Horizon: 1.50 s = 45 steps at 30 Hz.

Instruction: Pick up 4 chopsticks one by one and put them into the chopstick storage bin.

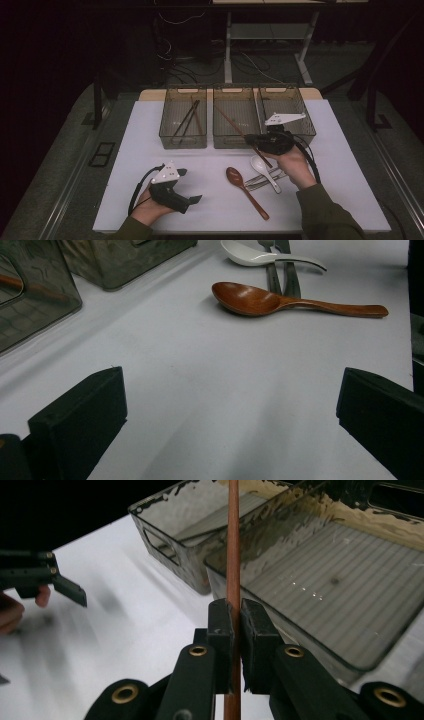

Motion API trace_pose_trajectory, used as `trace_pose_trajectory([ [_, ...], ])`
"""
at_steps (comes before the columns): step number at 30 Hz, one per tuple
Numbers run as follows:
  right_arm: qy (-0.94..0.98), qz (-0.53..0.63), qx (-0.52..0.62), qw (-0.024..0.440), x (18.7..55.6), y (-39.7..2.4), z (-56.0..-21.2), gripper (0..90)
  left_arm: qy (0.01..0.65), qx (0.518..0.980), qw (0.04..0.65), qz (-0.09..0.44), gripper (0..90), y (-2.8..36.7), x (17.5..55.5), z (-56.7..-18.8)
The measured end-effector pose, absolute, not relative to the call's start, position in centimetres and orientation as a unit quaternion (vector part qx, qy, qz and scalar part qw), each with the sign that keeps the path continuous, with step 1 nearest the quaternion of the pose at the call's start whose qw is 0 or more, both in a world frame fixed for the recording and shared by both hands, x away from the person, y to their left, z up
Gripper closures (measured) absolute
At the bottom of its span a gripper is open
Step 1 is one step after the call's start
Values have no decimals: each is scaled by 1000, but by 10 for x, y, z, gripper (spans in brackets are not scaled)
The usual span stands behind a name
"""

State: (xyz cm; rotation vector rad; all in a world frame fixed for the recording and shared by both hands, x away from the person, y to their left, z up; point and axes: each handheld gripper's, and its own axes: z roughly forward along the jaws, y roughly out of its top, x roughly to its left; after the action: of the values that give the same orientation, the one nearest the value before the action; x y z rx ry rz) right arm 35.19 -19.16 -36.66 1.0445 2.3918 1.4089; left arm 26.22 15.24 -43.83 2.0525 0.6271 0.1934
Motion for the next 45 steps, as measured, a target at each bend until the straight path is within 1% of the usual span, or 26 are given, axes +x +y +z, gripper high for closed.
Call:
trace_pose_trajectory([
  [30, 796, 490, 347, 74, 406, -114, -341, 834, 261, 836, 476, 85, 0, 154, 262, -438],
  [38, 800, 488, 341, 78, 425, -79, -331, 834, 254, 837, 478, 82, 0, 152, 262, -437],
  [45, 799, 488, 342, 83, 443, -49, -330, 834, 254, 835, 482, 80, 0, 153, 262, -437],
])
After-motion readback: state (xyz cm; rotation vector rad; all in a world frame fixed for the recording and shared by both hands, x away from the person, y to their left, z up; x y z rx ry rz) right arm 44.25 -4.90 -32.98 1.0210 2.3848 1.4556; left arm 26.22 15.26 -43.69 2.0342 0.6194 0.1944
